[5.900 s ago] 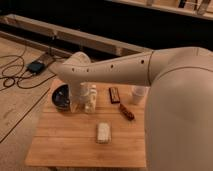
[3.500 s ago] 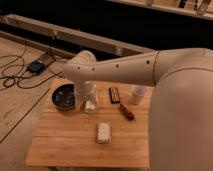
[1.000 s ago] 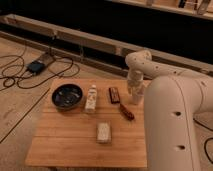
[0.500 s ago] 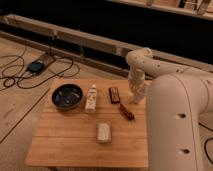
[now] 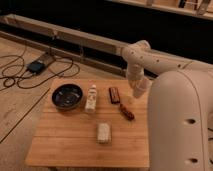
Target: Pick up the ceramic cup
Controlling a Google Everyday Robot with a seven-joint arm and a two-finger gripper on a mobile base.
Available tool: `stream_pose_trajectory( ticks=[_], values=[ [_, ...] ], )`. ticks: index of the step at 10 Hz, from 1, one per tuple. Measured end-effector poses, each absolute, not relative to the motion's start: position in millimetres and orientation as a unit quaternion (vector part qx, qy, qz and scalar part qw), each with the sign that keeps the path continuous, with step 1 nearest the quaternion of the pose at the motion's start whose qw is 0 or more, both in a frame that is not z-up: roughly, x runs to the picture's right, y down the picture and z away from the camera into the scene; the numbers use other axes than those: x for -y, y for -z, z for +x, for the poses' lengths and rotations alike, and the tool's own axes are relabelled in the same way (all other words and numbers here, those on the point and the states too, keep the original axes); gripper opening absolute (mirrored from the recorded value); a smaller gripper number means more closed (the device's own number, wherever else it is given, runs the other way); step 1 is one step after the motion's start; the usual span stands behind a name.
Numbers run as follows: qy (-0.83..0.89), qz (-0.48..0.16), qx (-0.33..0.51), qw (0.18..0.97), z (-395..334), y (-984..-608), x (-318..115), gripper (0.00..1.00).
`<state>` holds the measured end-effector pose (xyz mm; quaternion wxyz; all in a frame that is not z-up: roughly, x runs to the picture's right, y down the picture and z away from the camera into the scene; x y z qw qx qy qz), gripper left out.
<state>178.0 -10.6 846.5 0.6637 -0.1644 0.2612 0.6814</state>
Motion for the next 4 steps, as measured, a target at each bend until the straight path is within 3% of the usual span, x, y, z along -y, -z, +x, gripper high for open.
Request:
stream_pose_trajectory(
  ticks=[4],
  values=[
    [-0.679, -0.165, -0.261, 0.666, 176.7, -844.2, 11.6, 0.0]
  ],
)
